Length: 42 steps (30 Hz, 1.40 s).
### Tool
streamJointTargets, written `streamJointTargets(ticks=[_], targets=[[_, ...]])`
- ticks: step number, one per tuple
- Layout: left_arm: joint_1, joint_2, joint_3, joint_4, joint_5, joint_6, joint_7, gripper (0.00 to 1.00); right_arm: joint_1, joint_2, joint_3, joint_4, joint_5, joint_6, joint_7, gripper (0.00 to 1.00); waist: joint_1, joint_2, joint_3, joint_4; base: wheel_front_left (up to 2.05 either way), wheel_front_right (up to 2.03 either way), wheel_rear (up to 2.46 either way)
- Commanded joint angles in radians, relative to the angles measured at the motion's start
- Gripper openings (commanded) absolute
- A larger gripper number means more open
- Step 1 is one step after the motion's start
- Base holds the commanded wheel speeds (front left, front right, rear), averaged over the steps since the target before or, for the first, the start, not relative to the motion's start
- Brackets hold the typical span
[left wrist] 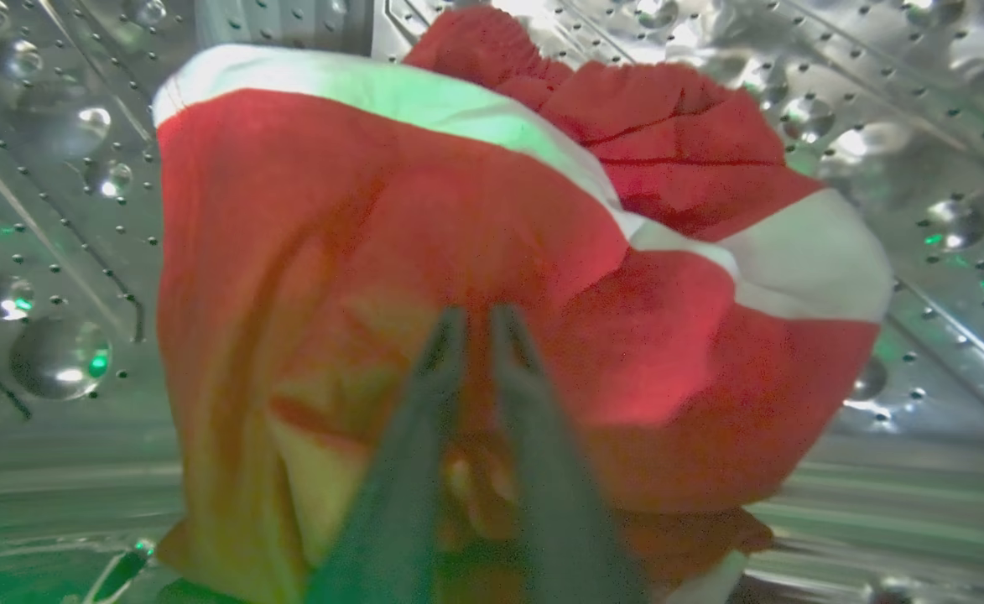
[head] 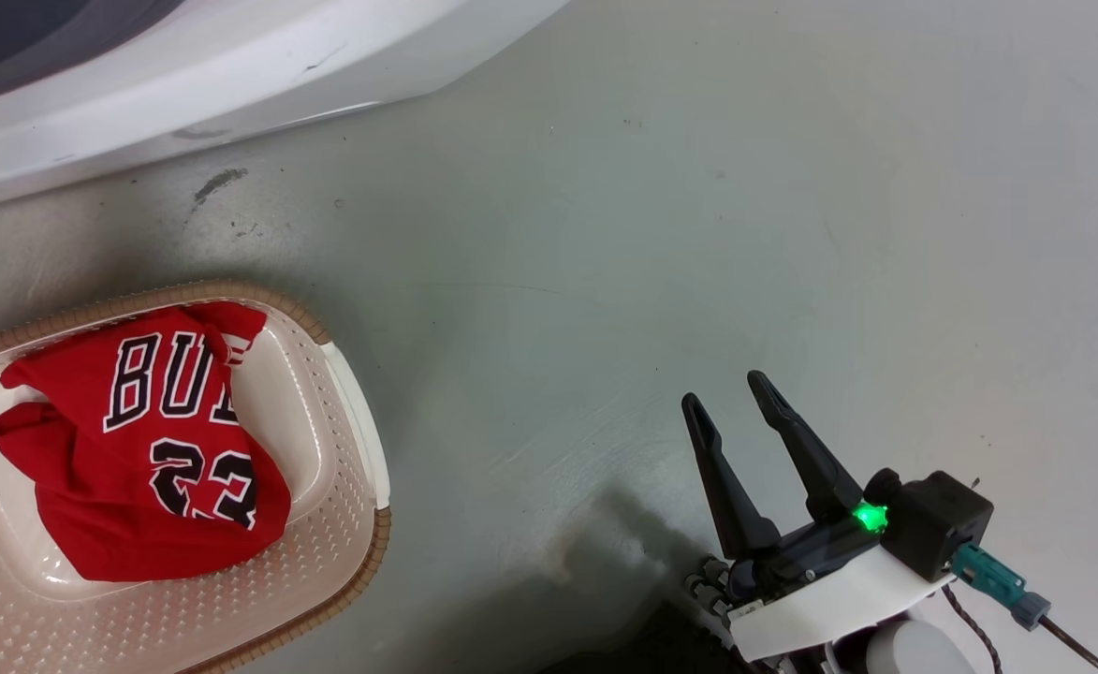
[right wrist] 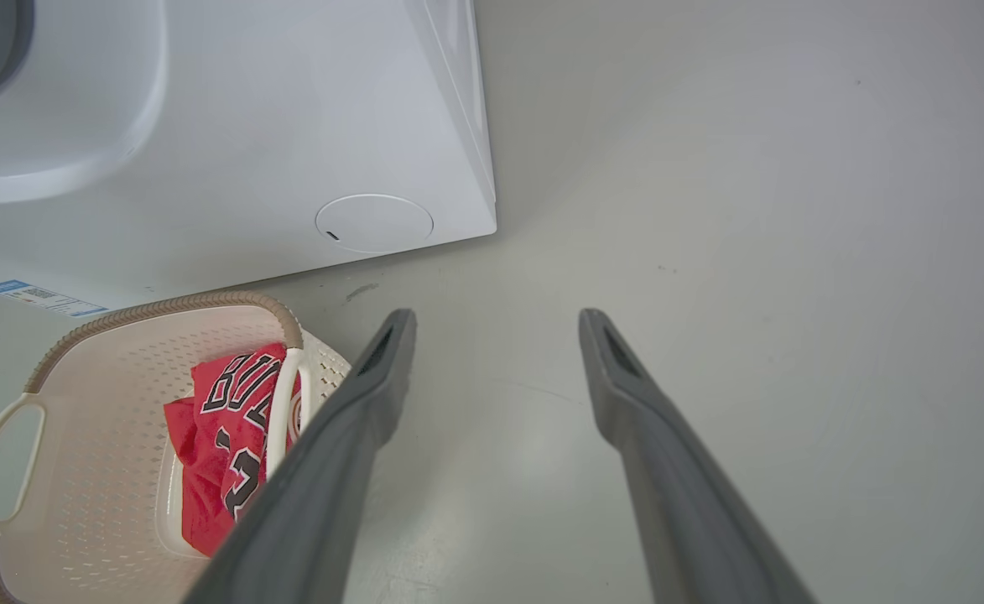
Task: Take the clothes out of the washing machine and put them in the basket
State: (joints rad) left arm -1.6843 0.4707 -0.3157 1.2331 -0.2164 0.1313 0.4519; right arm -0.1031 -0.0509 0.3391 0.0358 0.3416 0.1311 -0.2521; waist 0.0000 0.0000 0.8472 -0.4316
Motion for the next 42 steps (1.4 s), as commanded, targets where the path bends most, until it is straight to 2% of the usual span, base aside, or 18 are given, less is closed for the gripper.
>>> streamJointTargets(ticks=[1, 11, 15, 25, 34, 42], targets=[[0.025, 0.005, 0.000, -0.008, -0.002, 0.007, -0.017, 0.00, -0.015, 0.001, 0.001, 0.002, 0.005, -0.001, -0.007, 1.00, 0.0000, 0.0000, -0.004, -0.001, 0.00, 0.00, 0.00], [0.103, 0.006, 0.002, -0.146, -0.011, 0.049, -0.270, 0.00, -0.031, 0.001, -0.028, 0.012, -0.010, -0.001, -0.009, 1.00, 0.0000, 0.0000, -0.071, 0.023, 0.00, 0.00, 0.00], [0.170, -0.003, 0.017, -0.173, -0.033, 0.051, -0.390, 0.00, -0.038, 0.001, -0.054, 0.010, -0.029, -0.001, -0.008, 1.00, 0.0000, 0.0000, -0.126, 0.040, 0.00, 0.00, 0.00], [0.350, -0.049, 0.064, -0.157, -0.118, 0.006, -0.649, 0.00, -0.018, 0.001, -0.103, 0.008, -0.047, -0.001, 0.018, 1.00, 0.0000, 0.0000, -0.296, 0.071, 0.00, 0.00, 0.00], [0.574, -0.082, 0.115, -0.147, -0.183, -0.044, -0.717, 0.00, 0.046, 0.001, -0.145, 0.010, -0.078, -0.001, 0.055, 1.00, 0.0000, 0.0000, -0.479, 0.099, 0.00, 0.00, 0.00], [0.786, -0.102, 0.179, -0.292, -0.195, -0.082, -0.719, 0.00, 0.118, 0.001, -0.174, -0.007, -0.104, -0.001, 0.095, 1.00, 0.0000, 0.0000, -0.638, 0.145, 0.00, 0.00, 0.00]])
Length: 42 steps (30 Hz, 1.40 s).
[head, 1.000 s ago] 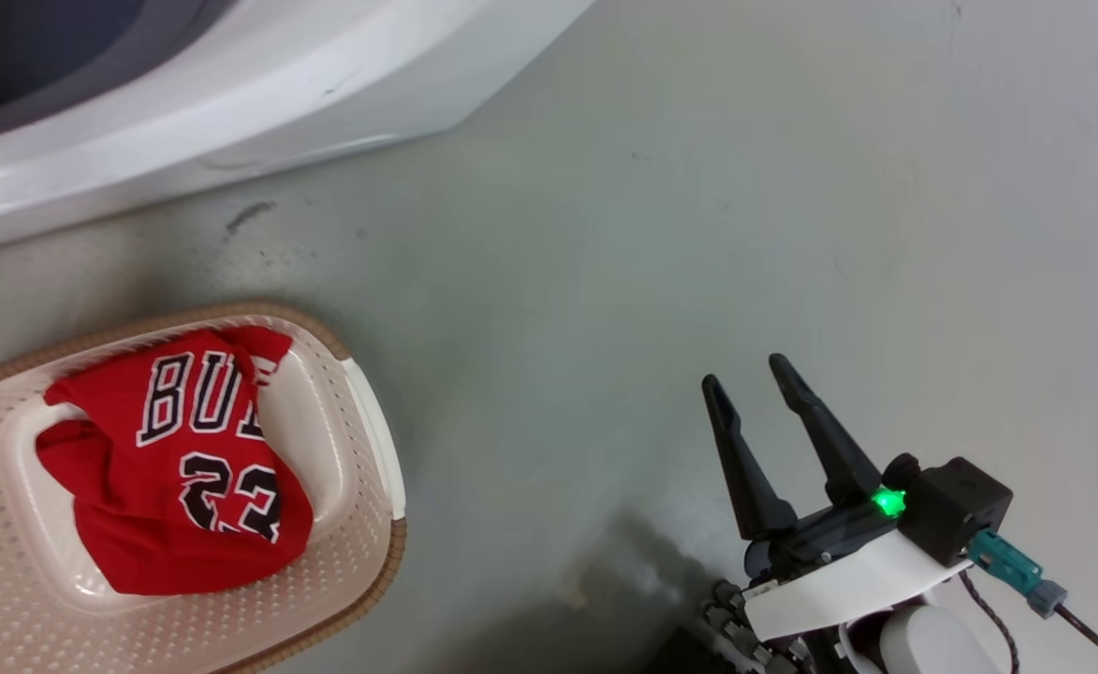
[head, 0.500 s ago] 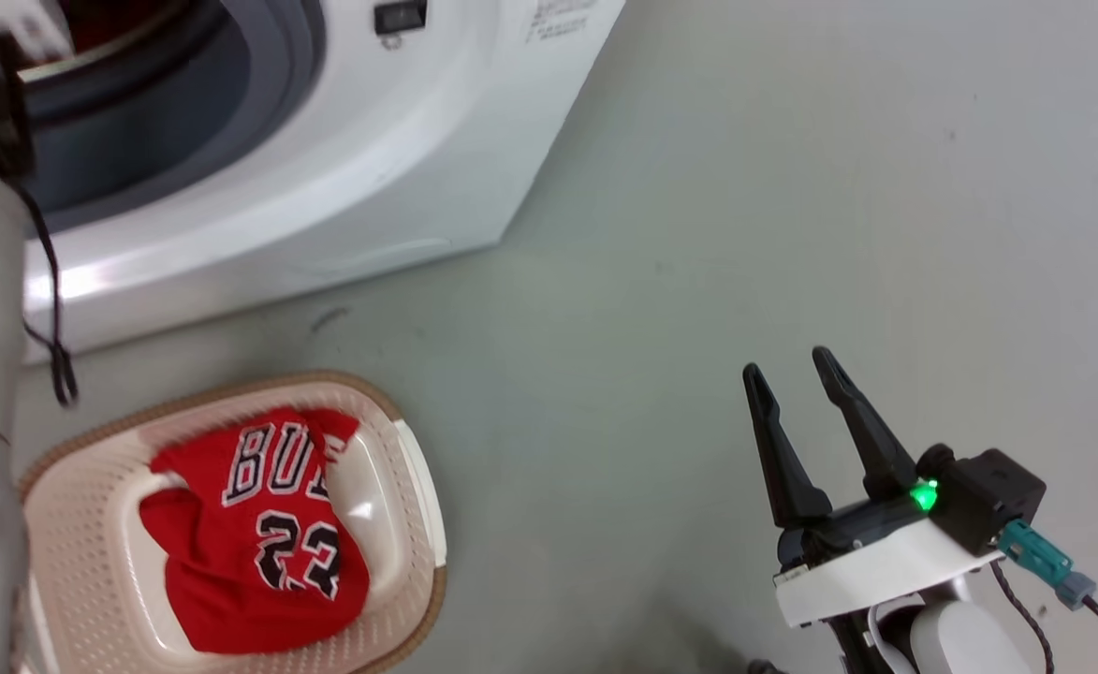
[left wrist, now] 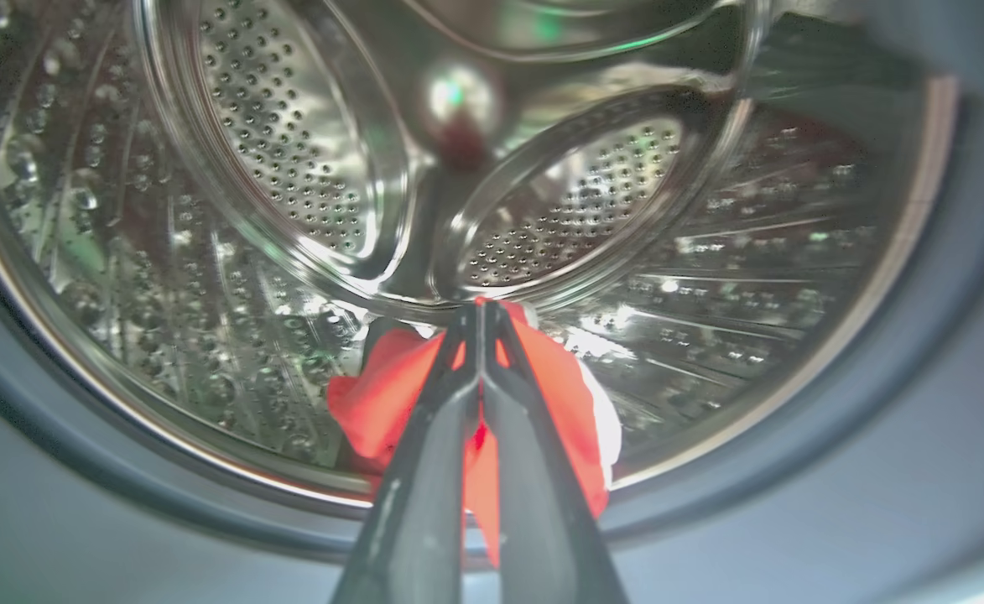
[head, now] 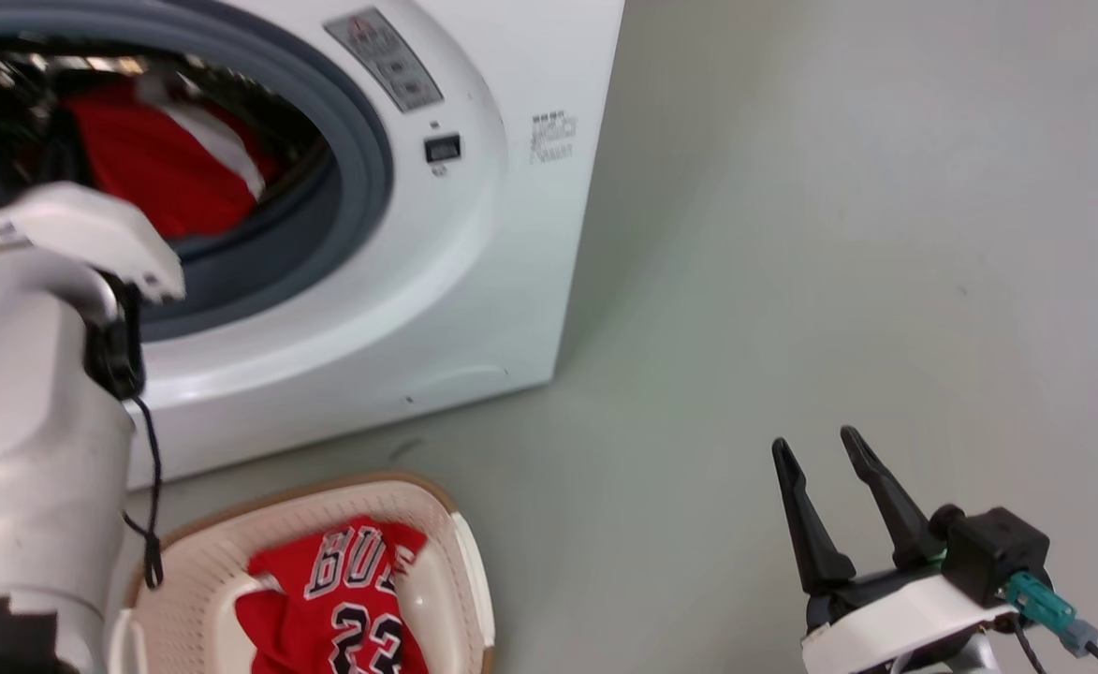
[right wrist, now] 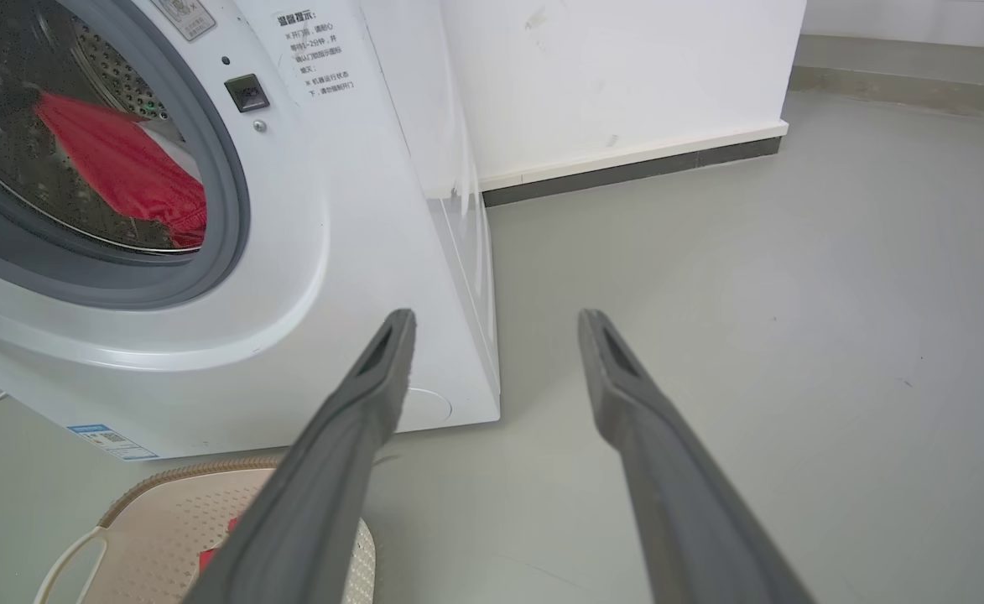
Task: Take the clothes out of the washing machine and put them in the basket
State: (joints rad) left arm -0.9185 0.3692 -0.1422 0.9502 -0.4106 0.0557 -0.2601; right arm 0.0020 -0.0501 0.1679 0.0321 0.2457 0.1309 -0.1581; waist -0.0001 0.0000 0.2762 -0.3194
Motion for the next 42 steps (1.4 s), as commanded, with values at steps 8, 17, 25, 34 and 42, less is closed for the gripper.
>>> streamJointTargets(ticks=[8, 17, 25, 34, 42], targets=[[0.192, -0.038, 0.041, -0.149, 0.034, -0.042, -0.006, 0.00, 0.082, 0.000, -0.032, -0.043, -0.030, -0.001, 0.043, 1.00, 0.0001, 0.0000, -0.196, 0.081, 0.00, 0.00, 0.00], [0.331, -0.076, 0.054, -0.361, 0.079, -0.060, -0.005, 0.00, 0.138, 0.000, -0.053, -0.087, -0.037, -0.001, 0.073, 1.00, 0.0001, 0.0000, -0.276, 0.130, 0.00, 0.00, 0.00], [0.481, -0.088, 0.037, -0.632, 0.095, -0.047, 0.008, 0.00, 0.170, 0.000, -0.070, -0.112, -0.039, 0.000, 0.089, 1.00, 0.0001, 0.0000, -0.314, 0.168, 0.00, 0.00, 0.00], [0.711, -0.079, 0.026, -0.985, 0.098, 0.020, 0.125, 0.00, 0.185, 0.000, -0.075, -0.124, -0.044, 0.000, 0.095, 1.00, 0.0001, 0.0000, -0.314, 0.201, 0.00, 0.00, 0.00], [0.929, -0.137, 0.004, -1.043, 0.072, 0.084, 0.158, 0.00, 0.161, 0.000, -0.067, -0.132, -0.047, 0.000, 0.097, 1.00, 0.0001, 0.0000, -0.256, 0.214, 0.00, 0.00, 0.00]])
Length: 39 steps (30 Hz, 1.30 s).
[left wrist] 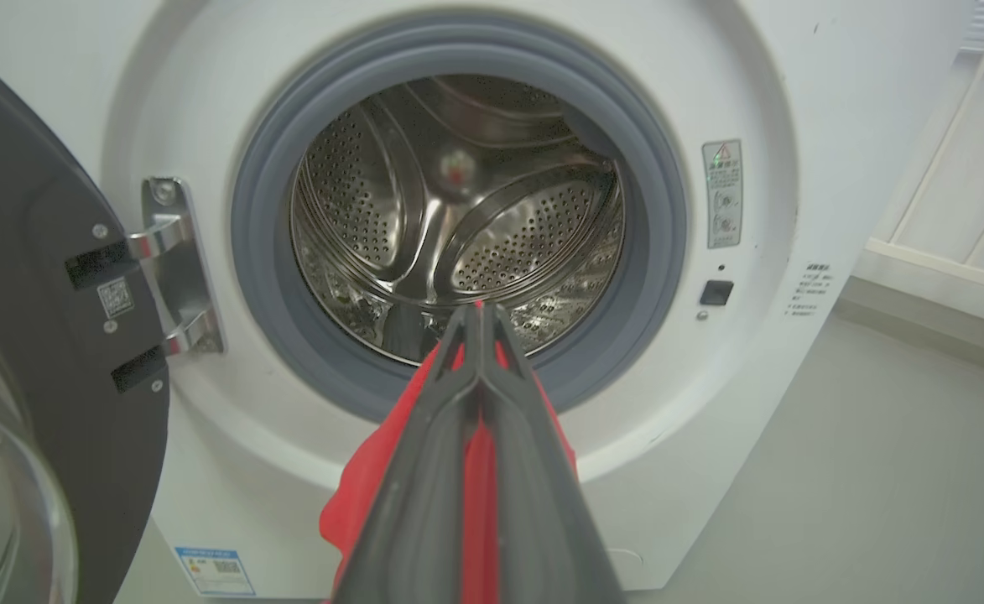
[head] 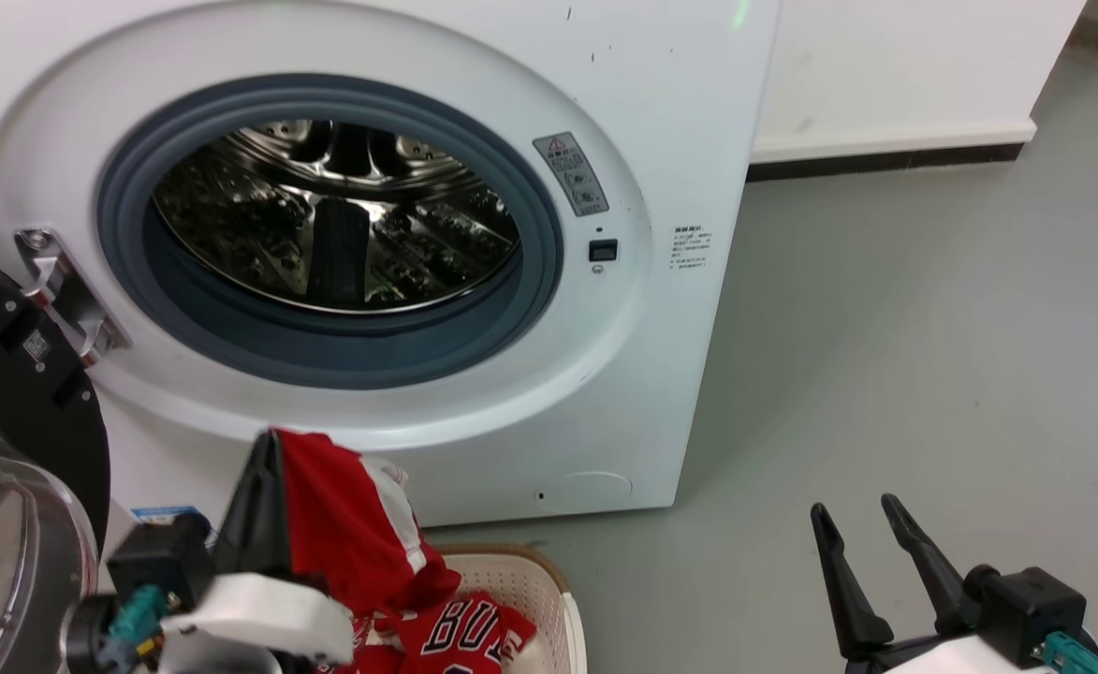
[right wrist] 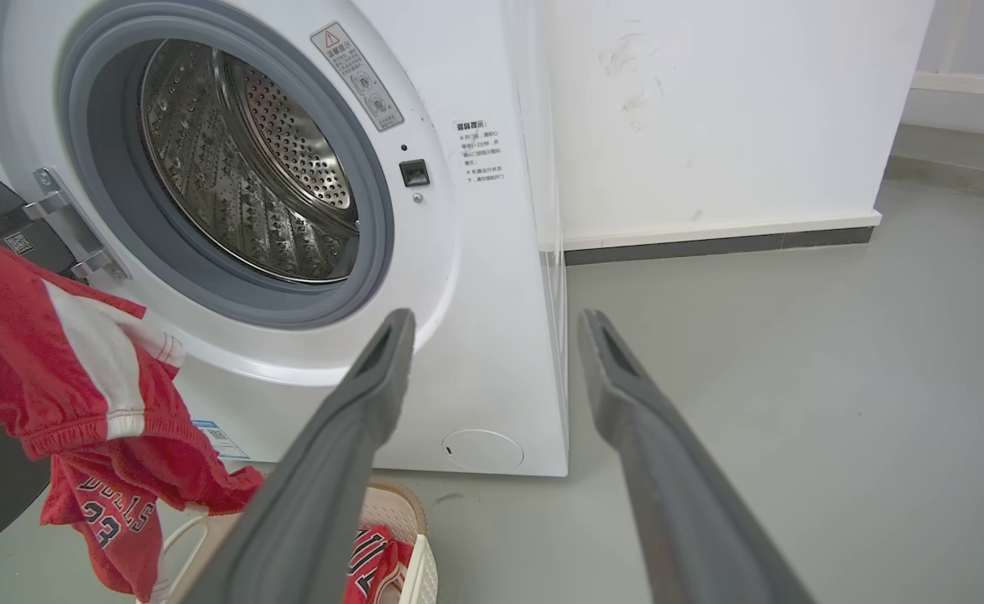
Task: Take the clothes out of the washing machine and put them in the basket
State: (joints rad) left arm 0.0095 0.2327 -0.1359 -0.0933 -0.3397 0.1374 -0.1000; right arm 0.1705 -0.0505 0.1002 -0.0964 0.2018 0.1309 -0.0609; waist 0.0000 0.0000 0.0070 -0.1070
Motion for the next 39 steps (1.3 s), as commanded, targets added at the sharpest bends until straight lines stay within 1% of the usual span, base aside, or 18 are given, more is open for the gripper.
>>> streamJointTargets(ticks=[1, 4, 7, 12, 17, 22, 27, 29, 35, 36, 39], targets=[[0.021, -0.011, -0.007, 0.016, -0.004, 0.003, -0.007, 0.00, -0.013, 0.000, 0.002, -0.005, -0.006, 0.000, 0.000, 1.00, 0.0000, 0.0000, 0.026, 0.002, 0.00, 0.00, 0.00], [0.054, -0.039, -0.021, 0.087, -0.026, -0.003, -0.029, 0.00, -0.035, 0.000, 0.003, -0.009, -0.008, 0.000, -0.005, 1.00, 0.0000, 0.0000, 0.070, 0.002, 0.00, 0.00, 0.00], [0.052, -0.067, -0.031, 0.187, -0.041, -0.011, -0.063, 0.00, -0.059, 0.001, 0.007, -0.010, -0.009, 0.000, -0.009, 1.00, 0.0000, 0.0000, 0.122, 0.003, 0.00, 0.00, 0.00], [-0.018, -0.101, -0.024, 0.392, -0.059, -0.026, -0.122, 0.00, -0.117, 0.001, 0.024, -0.012, -0.005, -0.001, -0.022, 1.00, 0.0000, 0.0000, 0.237, -0.007, 0.00, 0.00, 0.00], [-0.135, -0.126, 0.000, 0.581, -0.074, -0.039, -0.155, 0.00, -0.179, 0.001, 0.038, 0.001, 0.002, -0.001, -0.038, 1.00, 0.0000, 0.0000, 0.360, -0.025, 0.00, 0.00, 0.00], [-0.260, -0.133, 0.026, 0.745, -0.070, -0.054, -0.165, 0.00, -0.242, 0.001, 0.065, 0.024, 0.012, -0.001, -0.061, 1.00, 0.0000, 0.0000, 0.477, -0.061, 0.00, 0.00, 0.00], [-0.372, -0.129, 0.054, 0.865, -0.046, -0.063, -0.166, 0.00, -0.307, 0.001, 0.087, 0.057, 0.024, -0.001, -0.093, 1.00, 0.0000, 0.0000, 0.580, -0.093, 0.00, 0.00, 0.00], [-0.408, -0.131, 0.067, 0.907, -0.042, -0.061, -0.166, 0.00, -0.328, 0.001, 0.097, 0.071, 0.029, -0.001, -0.105, 1.00, 0.0000, 0.0000, 0.616, -0.102, 0.00, 0.00, 0.00], [-0.497, -0.126, 0.102, 1.050, -0.038, -0.056, -0.165, 0.00, -0.384, 0.001, 0.126, 0.109, 0.037, 0.000, -0.133, 1.00, 0.0000, 0.0000, 0.700, -0.125, 0.00, 0.00, 0.00], [-0.520, -0.124, 0.110, 1.090, -0.038, -0.056, -0.165, 0.00, -0.400, 0.001, 0.134, 0.119, 0.038, 0.000, -0.139, 1.00, 0.0000, 0.0000, 0.720, -0.132, 0.00, 0.00, 0.00], [-0.546, -0.125, 0.124, 1.150, -0.043, -0.055, -0.165, 0.00, -0.418, 0.001, 0.140, 0.134, 0.039, -0.001, -0.149, 1.00, 0.0000, 0.0000, 0.739, -0.137, 0.00, 0.00, 0.00]])
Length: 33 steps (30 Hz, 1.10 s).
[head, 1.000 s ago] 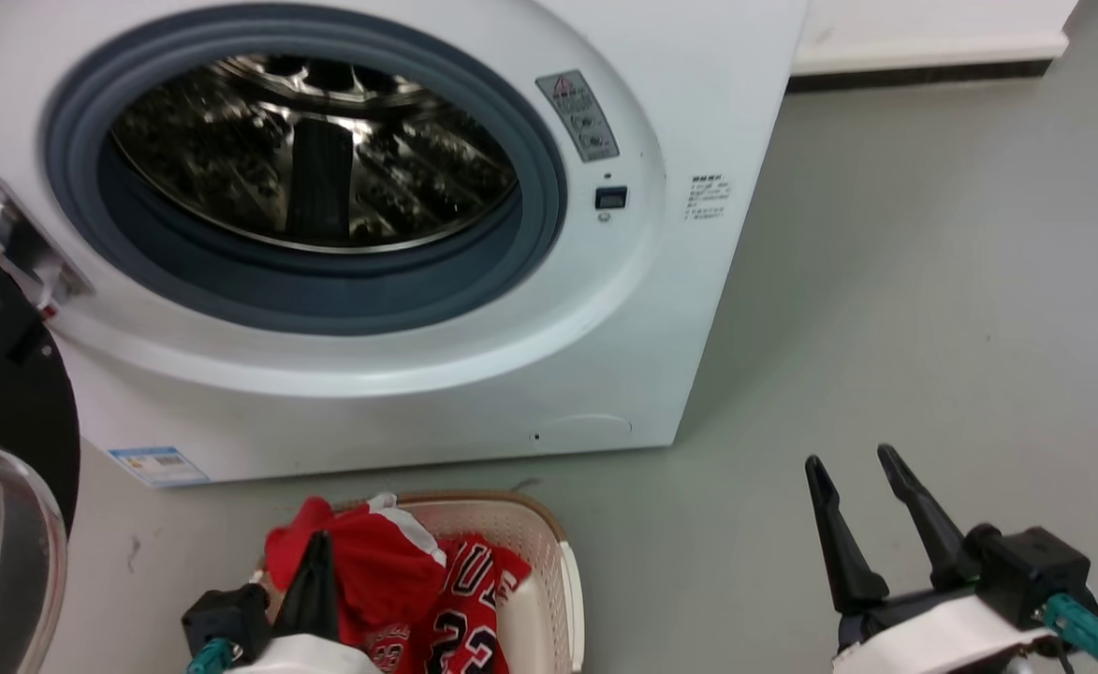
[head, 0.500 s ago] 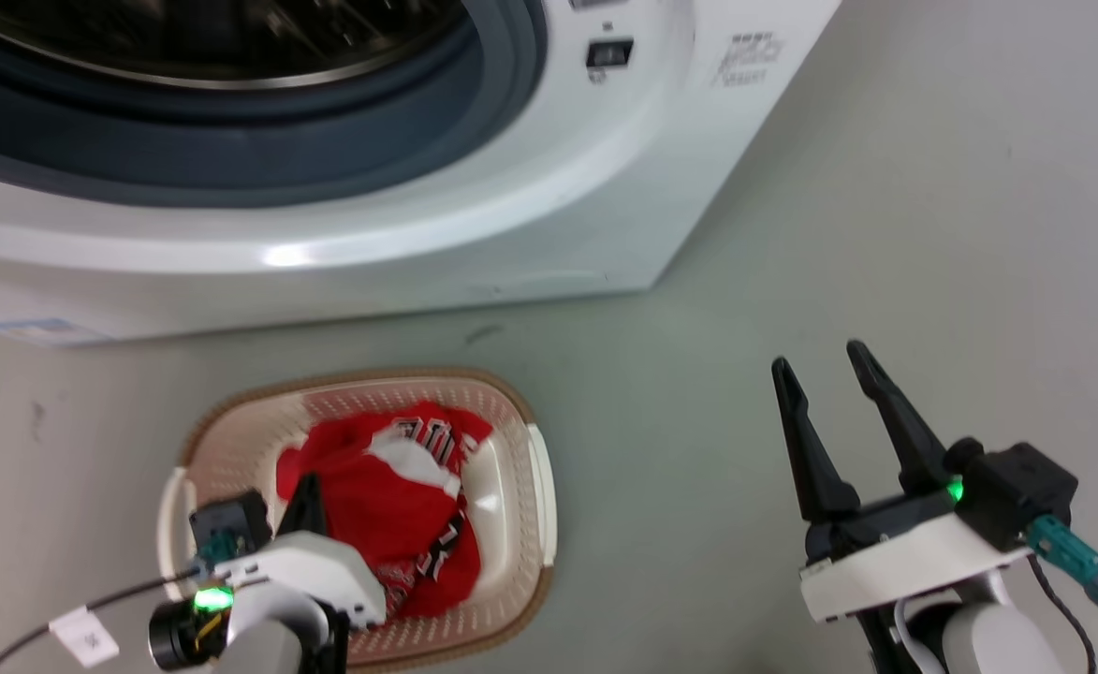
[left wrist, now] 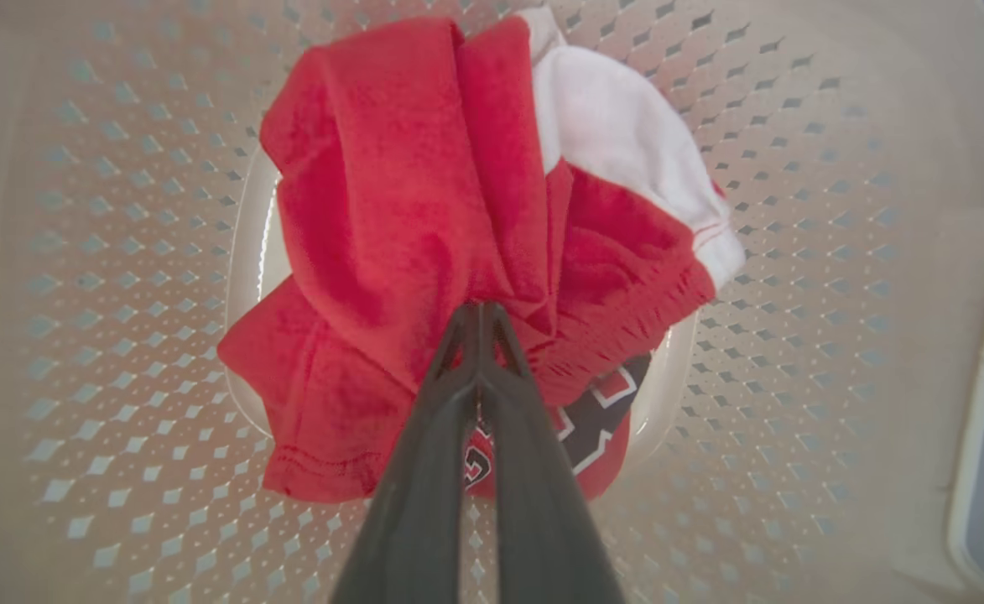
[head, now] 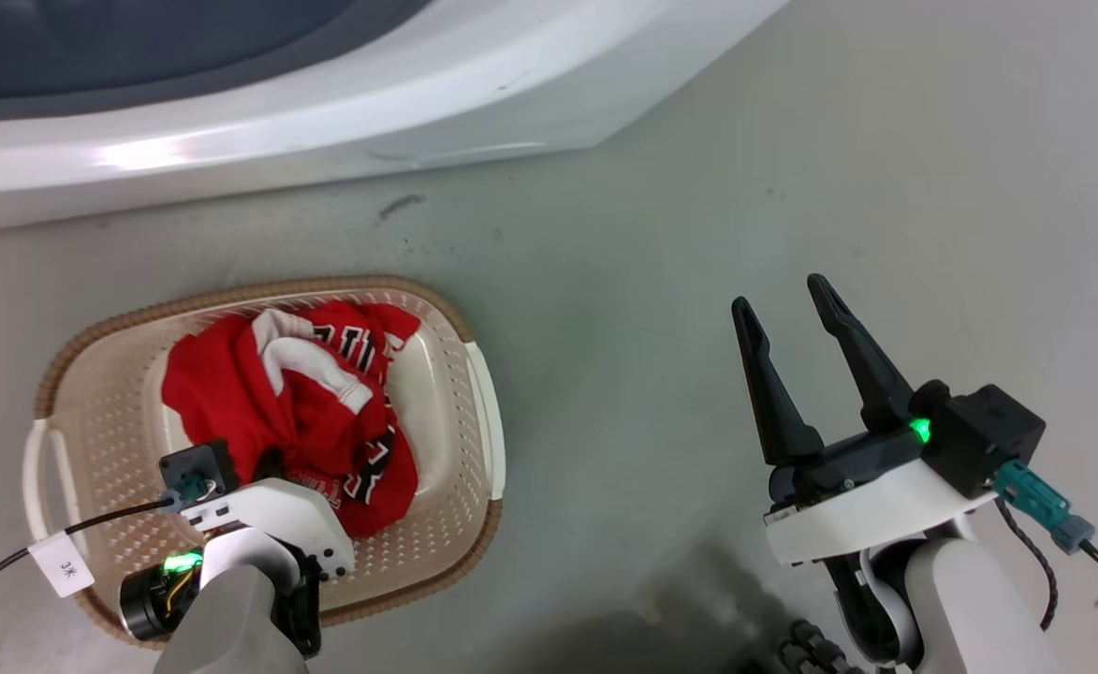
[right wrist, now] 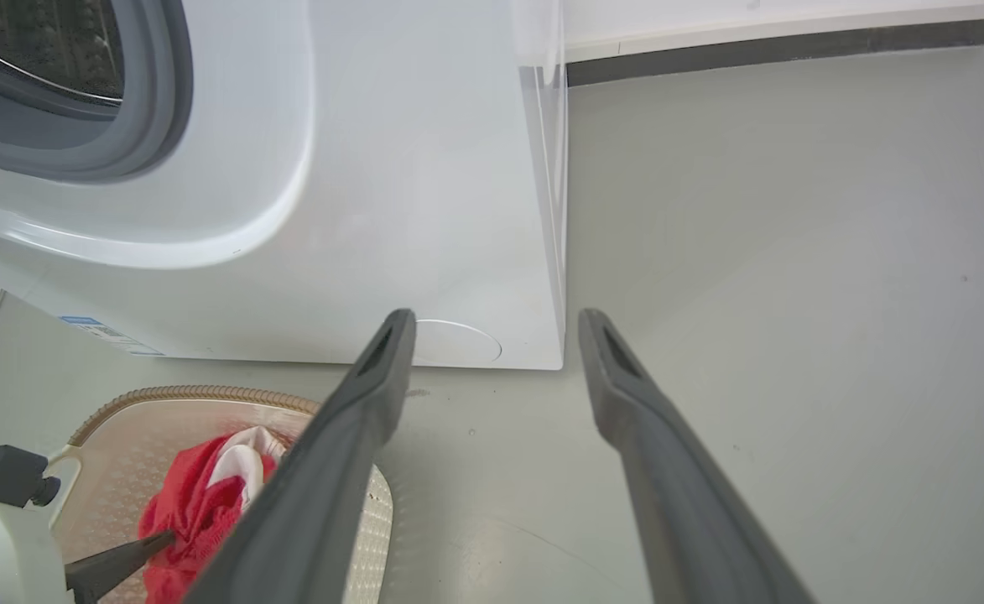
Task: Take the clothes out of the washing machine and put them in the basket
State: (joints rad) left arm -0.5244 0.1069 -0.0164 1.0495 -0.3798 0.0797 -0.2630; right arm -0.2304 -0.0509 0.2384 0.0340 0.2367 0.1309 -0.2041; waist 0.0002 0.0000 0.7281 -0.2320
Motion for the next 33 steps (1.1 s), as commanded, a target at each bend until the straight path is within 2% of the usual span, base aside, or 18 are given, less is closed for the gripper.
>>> streamJointTargets(ticks=[1, 4, 5, 6, 7, 12, 18, 26, 33], targets=[[-0.016, -0.002, 0.010, 0.028, -0.009, 0.003, -0.002, 0.00, -0.021, 0.001, 0.004, 0.009, 0.004, 0.000, -0.009, 1.00, -0.0002, 0.0000, 0.019, -0.013, 0.00, 0.00, 0.00], [-0.029, -0.014, 0.019, 0.104, -0.023, 0.008, -0.002, 0.00, -0.028, 0.001, 0.008, 0.031, 0.004, -0.001, -0.016, 1.00, -0.0002, 0.0000, 0.008, -0.014, 0.00, 0.00, 0.00], [-0.035, -0.016, 0.020, 0.123, -0.027, 0.009, -0.002, 0.18, -0.031, 0.001, 0.007, 0.037, 0.002, -0.001, -0.016, 1.00, -0.0002, 0.0000, -0.002, -0.013, 0.00, 0.00, 0.00], [-0.037, -0.018, 0.020, 0.138, -0.027, 0.008, -0.002, 0.68, -0.033, 0.001, 0.005, 0.046, -0.002, -0.001, -0.017, 1.00, -0.0002, 0.0000, -0.016, -0.011, 0.00, 0.00, 0.00], [-0.035, -0.021, 0.017, 0.149, -0.024, 0.008, -0.002, 1.00, -0.031, 0.001, 0.000, 0.052, -0.006, 0.000, -0.019, 1.00, -0.0002, 0.0000, -0.034, -0.009, 0.00, 0.00, 0.00], [0.002, -0.035, 0.006, 0.160, -0.018, -0.009, -0.002, 1.00, 0.003, 0.001, -0.025, 0.074, -0.022, -0.001, -0.021, 1.00, -0.0002, 0.0000, -0.137, 0.010, 0.00, 0.00, 0.00], [0.079, -0.049, -0.001, 0.095, -0.008, -0.045, -0.002, 1.00, 0.071, 0.001, -0.069, 0.070, -0.053, -0.001, 0.007, 1.00, -0.0002, 0.0000, -0.309, 0.047, 0.00, 0.00, 0.00], [0.198, -0.056, 0.006, -0.088, 0.022, -0.068, -0.002, 1.00, 0.171, 0.001, -0.131, 0.016, -0.071, -0.001, 0.039, 1.00, -0.0002, 0.0000, -0.486, 0.080, 0.00, 0.00, 0.00], [0.275, -0.057, -0.014, -0.305, 0.053, -0.084, -0.002, 1.00, 0.254, 0.001, -0.170, -0.034, -0.093, -0.001, 0.090, 1.00, -0.0002, 0.0000, -0.592, 0.111, 0.00, 0.00, 0.00]])
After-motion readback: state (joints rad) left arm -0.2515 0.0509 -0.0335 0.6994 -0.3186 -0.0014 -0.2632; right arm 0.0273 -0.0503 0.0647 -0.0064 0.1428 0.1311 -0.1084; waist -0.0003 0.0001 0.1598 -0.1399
